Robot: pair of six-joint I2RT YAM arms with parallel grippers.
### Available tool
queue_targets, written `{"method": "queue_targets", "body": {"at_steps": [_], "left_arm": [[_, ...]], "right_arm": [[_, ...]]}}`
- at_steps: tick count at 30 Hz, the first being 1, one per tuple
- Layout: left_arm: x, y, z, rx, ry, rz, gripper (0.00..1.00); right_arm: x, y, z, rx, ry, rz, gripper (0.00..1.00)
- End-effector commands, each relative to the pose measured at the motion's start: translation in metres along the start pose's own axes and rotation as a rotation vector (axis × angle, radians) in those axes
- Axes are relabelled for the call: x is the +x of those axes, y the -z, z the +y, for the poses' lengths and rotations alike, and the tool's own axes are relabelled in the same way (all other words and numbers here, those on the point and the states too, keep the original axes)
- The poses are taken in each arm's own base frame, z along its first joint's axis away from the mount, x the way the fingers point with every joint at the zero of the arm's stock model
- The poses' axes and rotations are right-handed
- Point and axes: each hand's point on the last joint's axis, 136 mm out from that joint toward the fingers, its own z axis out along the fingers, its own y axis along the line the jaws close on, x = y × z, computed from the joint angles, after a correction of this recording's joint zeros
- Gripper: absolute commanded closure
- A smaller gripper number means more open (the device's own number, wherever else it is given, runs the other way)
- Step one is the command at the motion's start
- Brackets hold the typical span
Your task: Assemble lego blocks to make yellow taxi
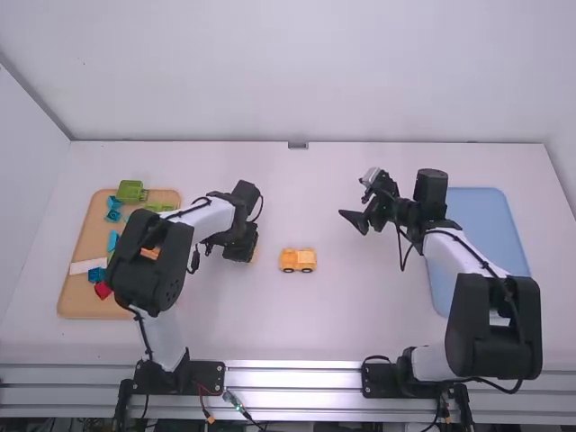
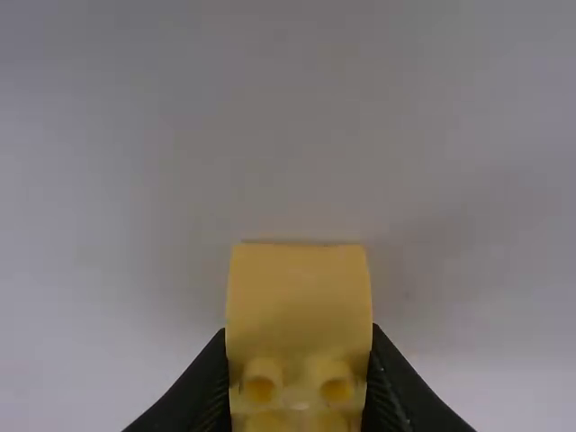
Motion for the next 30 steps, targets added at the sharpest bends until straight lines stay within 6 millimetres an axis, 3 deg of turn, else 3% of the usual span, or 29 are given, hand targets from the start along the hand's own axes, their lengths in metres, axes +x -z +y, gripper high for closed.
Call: {"method": "queue_targets", "body": {"at_steps": [1,10,21,30], "left_arm": [[0.002,-0.009,0.015,-0.051,0.149,-0.008,0.98],[0.02,-0.011,0.011,-0.022,0.178,-0.002,0.98],[0.017,-0.01,0.022,-0.067,0.165,-0.022,0.91],[0.017,-0.01,0.01,-0.02,0.039,-0.005,0.67]], "right_arm": [[-0.003,0.004,-0.001,0.021,0.007,0.001,0.01],[-0.003,0.003,0.002,0.013,0.004,0.004,0.01],[-0.002,0.003,0.002,0.012,0.002,0.006,0.01],[0.0,0.002,0.004,0.008,-0.001,0.008,0.01]]}}
